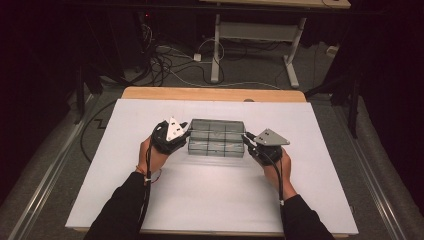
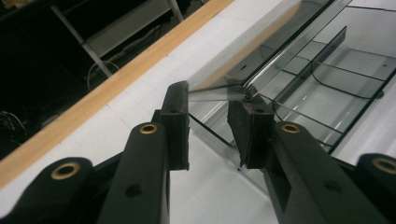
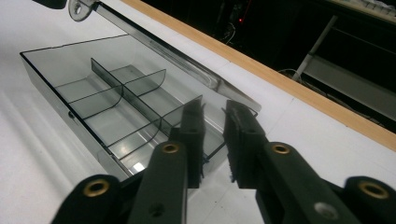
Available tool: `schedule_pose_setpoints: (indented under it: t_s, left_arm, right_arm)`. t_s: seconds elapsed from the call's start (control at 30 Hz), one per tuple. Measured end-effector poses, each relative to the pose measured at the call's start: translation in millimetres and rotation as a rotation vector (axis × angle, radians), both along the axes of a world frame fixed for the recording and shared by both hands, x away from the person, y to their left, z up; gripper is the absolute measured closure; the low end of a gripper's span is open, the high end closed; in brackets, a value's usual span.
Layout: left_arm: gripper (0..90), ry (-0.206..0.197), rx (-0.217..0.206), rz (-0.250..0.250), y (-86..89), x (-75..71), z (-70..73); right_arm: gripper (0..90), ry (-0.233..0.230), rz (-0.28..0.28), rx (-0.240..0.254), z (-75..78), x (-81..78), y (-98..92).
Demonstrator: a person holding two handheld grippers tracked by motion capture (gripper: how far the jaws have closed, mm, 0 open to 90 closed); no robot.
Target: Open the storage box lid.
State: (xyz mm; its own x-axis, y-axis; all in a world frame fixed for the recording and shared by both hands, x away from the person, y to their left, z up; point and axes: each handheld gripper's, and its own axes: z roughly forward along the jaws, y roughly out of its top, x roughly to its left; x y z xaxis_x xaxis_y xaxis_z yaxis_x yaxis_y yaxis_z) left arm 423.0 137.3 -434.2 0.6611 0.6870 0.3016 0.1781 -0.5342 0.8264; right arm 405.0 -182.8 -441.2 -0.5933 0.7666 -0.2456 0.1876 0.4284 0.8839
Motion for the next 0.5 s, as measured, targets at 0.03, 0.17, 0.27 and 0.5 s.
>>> schedule_pose_setpoints:
  t_s: [0.03, 0.17, 0.27, 0.5]
  left_arm:
    - [67.5, -0.005, -0.001, -0.010, -0.7, 0.0, 0.5]
    - [69.2, -0.025, 0.015, -0.023, -3.9, -0.2, 2.3]
    - [69.3, -0.030, 0.016, -0.030, -5.5, -0.8, 4.6]
    - [69.4, -0.029, 0.011, -0.042, -4.5, -0.8, 10.1]
  right_arm:
    - [77.4, -0.001, -0.001, -0.003, 0.2, 0.2, -0.7]
    - [73.1, -0.012, -0.021, -0.011, 2.7, 1.5, -3.7]
    - [71.6, -0.022, -0.030, -0.027, 4.0, 2.8, -3.0]
    - [77.6, -0.075, 0.007, -0.050, 13.1, 6.8, -5.6]
